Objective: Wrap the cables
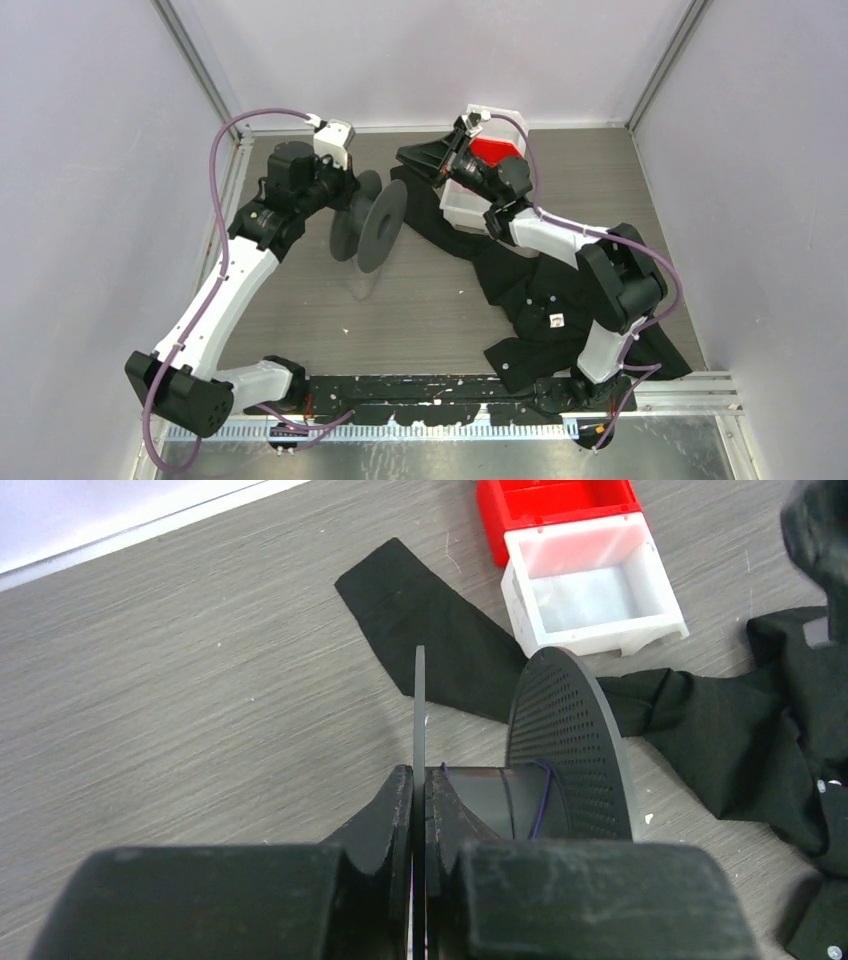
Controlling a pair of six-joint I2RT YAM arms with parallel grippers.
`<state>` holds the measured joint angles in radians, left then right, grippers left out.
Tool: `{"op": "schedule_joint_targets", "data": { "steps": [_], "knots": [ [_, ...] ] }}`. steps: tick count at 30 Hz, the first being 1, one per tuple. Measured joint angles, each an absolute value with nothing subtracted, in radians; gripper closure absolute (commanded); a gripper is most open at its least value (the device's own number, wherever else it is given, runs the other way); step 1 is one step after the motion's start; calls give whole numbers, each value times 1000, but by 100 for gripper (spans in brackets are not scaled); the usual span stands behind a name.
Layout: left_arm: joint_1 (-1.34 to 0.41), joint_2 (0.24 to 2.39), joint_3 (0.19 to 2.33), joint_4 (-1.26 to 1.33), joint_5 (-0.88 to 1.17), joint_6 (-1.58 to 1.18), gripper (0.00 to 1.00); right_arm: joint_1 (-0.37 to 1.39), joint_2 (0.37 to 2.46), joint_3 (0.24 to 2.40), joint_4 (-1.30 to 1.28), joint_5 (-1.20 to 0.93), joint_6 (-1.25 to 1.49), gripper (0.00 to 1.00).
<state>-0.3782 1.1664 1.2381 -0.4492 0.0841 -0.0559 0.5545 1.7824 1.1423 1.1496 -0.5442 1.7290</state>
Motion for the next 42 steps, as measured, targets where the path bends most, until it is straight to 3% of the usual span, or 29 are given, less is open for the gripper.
{"op": "schedule_joint_targets", "data": {
  "steps": [3, 5, 10, 14, 18, 28, 42],
  "knots": [
    [-378, 1204, 1296, -505, 83, -52, 99, 556, 1732, 1141, 1036, -560, 1629, 63],
    [-378, 1229, 1339, -538, 79, -64, 99, 559, 1639, 1140, 819, -557, 1462, 58],
    [-378, 1242, 1415, -582, 46, -100, 99, 594, 1337, 1140, 297, -401, 952, 52],
    [-378, 1242, 1465, -587, 23, -127, 100, 623, 1137, 1047, 161, -273, 657, 46],
    [-378, 1263, 1603, -645, -10, -139, 100, 625, 1077, 884, 145, -191, 517, 46],
    [-378, 1319, 1958, -748, -66, -208, 99, 723, 1317, 751, 235, -120, 431, 40],
    [-378, 1346, 2017, -852, -121, -256, 99, 797, 1485, 765, 566, -8, 550, 37]
  ]
}}
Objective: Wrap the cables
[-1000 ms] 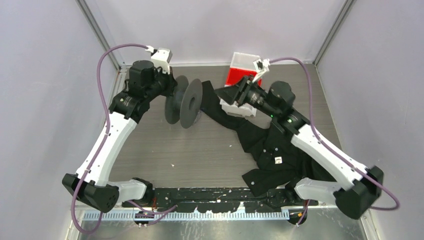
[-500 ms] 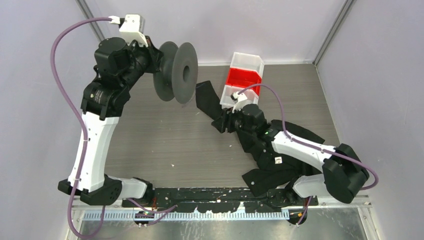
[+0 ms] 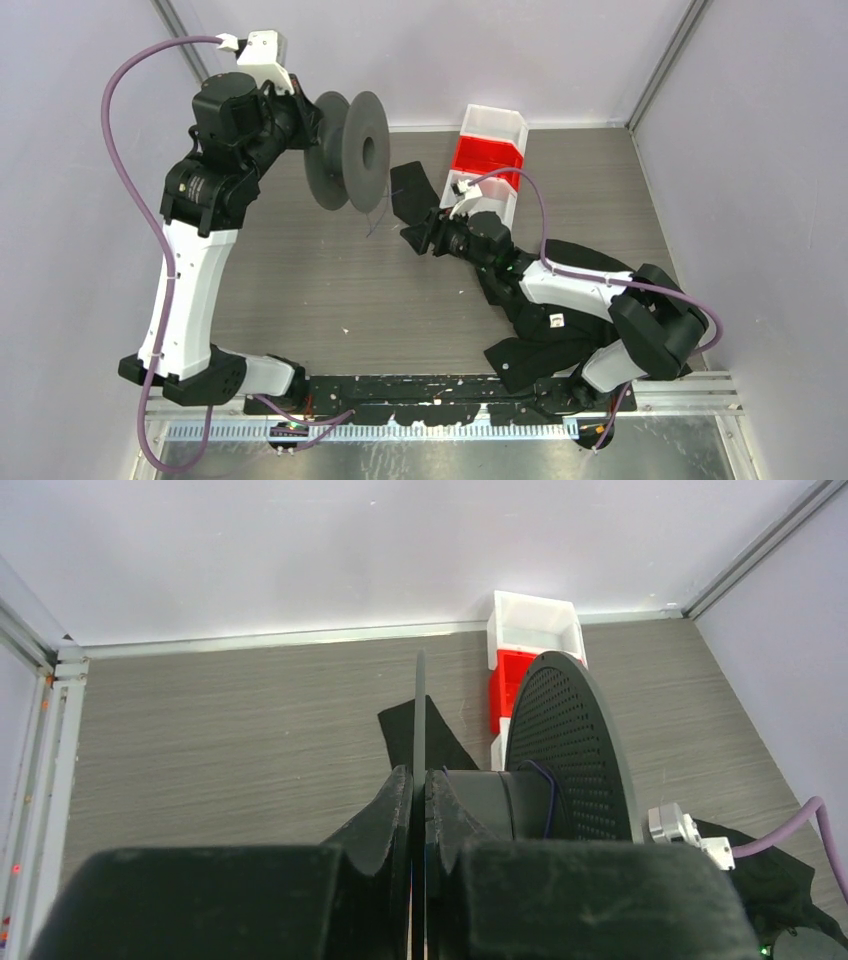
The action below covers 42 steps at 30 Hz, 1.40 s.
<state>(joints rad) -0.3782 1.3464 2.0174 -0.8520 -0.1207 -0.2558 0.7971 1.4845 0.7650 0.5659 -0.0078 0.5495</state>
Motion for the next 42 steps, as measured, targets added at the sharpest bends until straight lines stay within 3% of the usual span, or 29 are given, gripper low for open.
{"op": "schedule_joint_targets", "data": {
  "steps": [23, 31, 37, 42],
  "knots": [
    [-378, 1331, 1877, -828, -166, -268, 100, 797, 1531, 785, 690, 121, 796, 35],
    [-378, 1331, 1877, -828, -165, -283, 100, 797, 1653, 848, 764, 138, 1006, 38],
    [-378, 1331, 1877, -828, -165, -283, 99, 796, 1705, 869, 797, 149, 1086, 48],
    [-378, 1331, 1877, -828, -165, -283, 99, 796, 1723, 884, 810, 144, 1115, 47]
  ]
}}
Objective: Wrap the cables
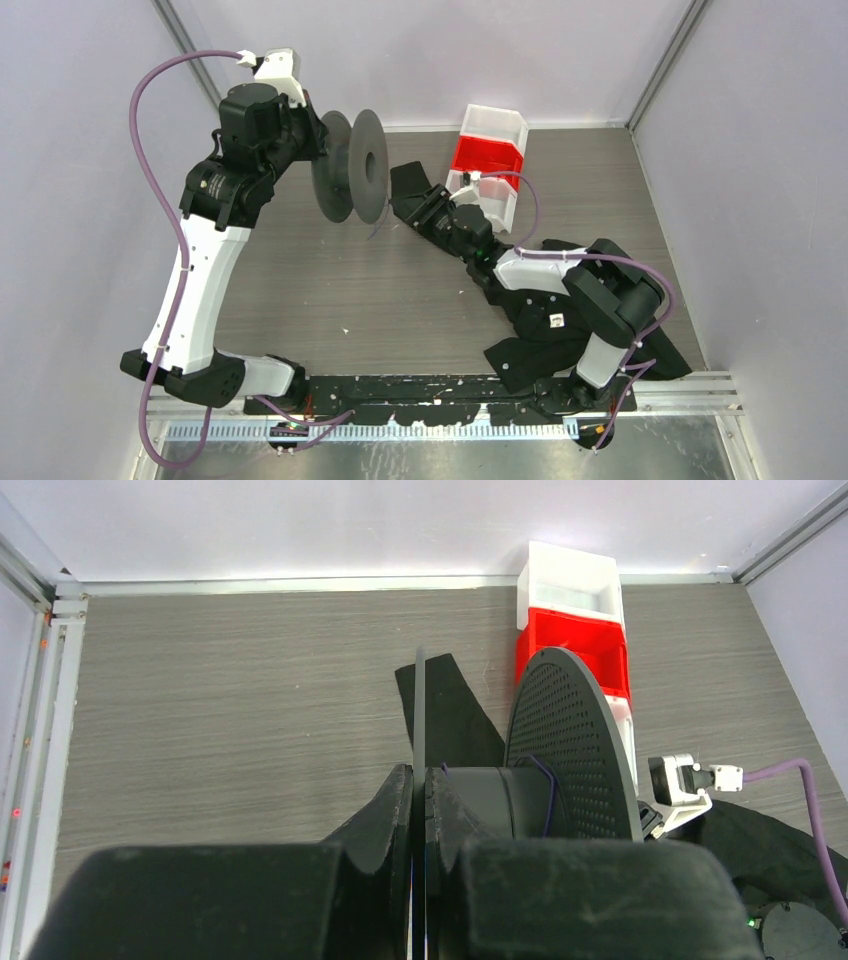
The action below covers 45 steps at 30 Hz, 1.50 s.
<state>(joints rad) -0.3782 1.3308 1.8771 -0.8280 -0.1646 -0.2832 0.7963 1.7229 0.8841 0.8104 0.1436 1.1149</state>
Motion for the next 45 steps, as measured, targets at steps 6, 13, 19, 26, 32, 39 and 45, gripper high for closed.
{"op": "schedule_joint_targets", "data": {
  "steps": [6, 13, 19, 26, 32, 39, 45],
  "knots": [
    [-378, 1331, 1877, -828, -164, -285, 99, 794, 1742, 892, 835, 144, 1132, 46],
    [-378, 1330, 1877, -828, -157, -286, 99, 784, 1807, 945, 839, 148, 1132, 53],
    [-378, 1328, 1877, -828, -156, -286, 99, 752, 1839, 979, 847, 147, 1145, 54],
    [-378, 1328, 1877, -827, -156, -286, 99, 730, 1840, 979, 868, 132, 1173, 52],
    [-378, 1328, 1875, -827, -156, -286, 100, 731, 1840, 975, 894, 102, 1213, 47],
    [-378, 1328, 1875, -825, -156, -286, 100, 731, 1840, 965, 904, 78, 1234, 48],
    [-378, 1328, 1875, -820, -156, -286, 99, 732, 1840, 965, 891, 59, 1236, 49]
  ]
}}
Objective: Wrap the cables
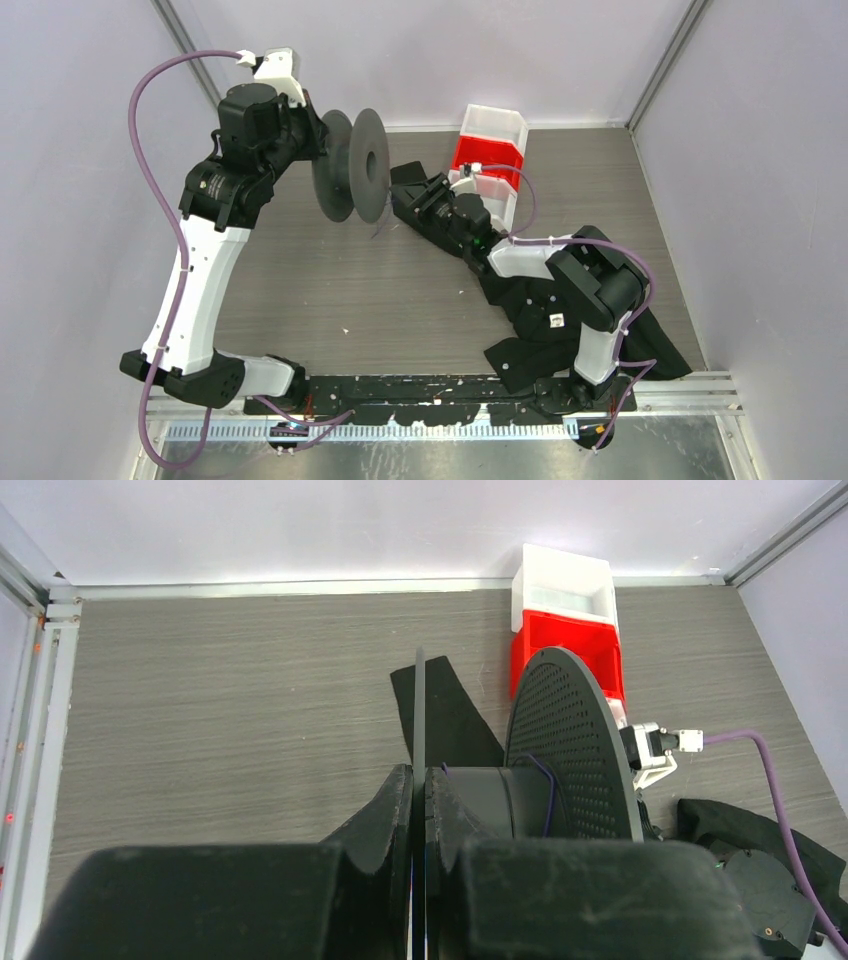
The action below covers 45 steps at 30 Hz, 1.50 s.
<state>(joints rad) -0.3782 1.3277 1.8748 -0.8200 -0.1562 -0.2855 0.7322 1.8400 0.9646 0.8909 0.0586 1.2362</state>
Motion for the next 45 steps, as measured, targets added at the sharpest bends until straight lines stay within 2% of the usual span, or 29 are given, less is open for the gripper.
{"op": "schedule_joint_targets", "data": {
  "steps": [5, 12, 15, 19, 20, 28, 38, 45],
  "knots": [
    [-378, 1328, 1875, -820, -156, -286, 99, 741, 1840, 965, 875, 54, 1232, 51],
    [-378, 1328, 1873, -820, -156, -286, 99, 751, 1840, 967, 845, 50, 1229, 59],
    [-378, 1328, 1869, -819, -156, -286, 99, 751, 1842, 972, 841, 50, 1229, 69],
    [-378, 1328, 1865, -819, -156, -286, 99, 751, 1842, 973, 840, 51, 1223, 97],
    [-378, 1328, 1864, -819, -156, -286, 99, 751, 1842, 973, 840, 51, 1223, 99],
    [-378, 1328, 1864, -833, -124, -272, 100, 728, 1813, 999, 684, 74, 1095, 99],
    [-378, 1338, 1876, -941, 84, -220, 100, 596, 1809, 1226, 502, -5, 922, 99],
    [-378, 1360, 1859, -963, 175, -197, 99, 587, 1809, 1401, 426, -126, 821, 99]
  ]
}}
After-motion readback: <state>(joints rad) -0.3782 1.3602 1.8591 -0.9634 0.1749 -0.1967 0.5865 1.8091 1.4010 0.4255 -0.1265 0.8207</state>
